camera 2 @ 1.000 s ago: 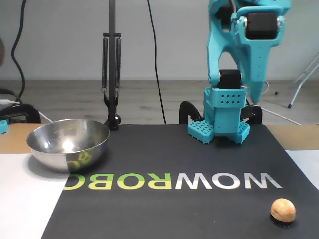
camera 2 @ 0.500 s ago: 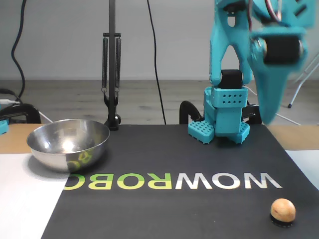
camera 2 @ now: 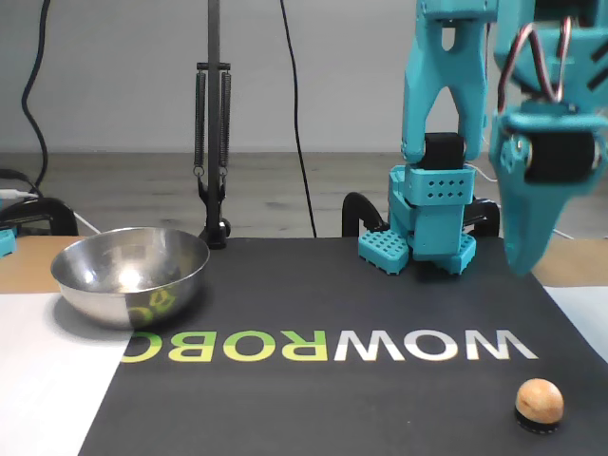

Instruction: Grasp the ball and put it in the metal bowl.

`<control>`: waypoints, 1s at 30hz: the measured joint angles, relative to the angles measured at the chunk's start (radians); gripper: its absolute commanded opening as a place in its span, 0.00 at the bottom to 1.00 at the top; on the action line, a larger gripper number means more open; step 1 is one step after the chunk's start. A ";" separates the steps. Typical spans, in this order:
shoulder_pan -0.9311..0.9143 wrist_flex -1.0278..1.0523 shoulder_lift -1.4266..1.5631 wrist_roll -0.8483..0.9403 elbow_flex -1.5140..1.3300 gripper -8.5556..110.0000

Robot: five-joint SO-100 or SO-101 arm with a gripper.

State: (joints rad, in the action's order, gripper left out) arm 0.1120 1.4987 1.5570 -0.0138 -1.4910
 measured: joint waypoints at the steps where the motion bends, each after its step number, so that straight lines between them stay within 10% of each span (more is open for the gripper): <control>1: 0.002 0.000 -0.014 0.000 0.009 0.07; 18: 0.025 0.000 -0.051 0.003 0.041 0.08; 30: 0.029 -0.074 -0.051 0.351 0.041 0.07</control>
State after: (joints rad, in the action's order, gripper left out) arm 0.1411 1.4251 1.5064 0.3375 -1.4496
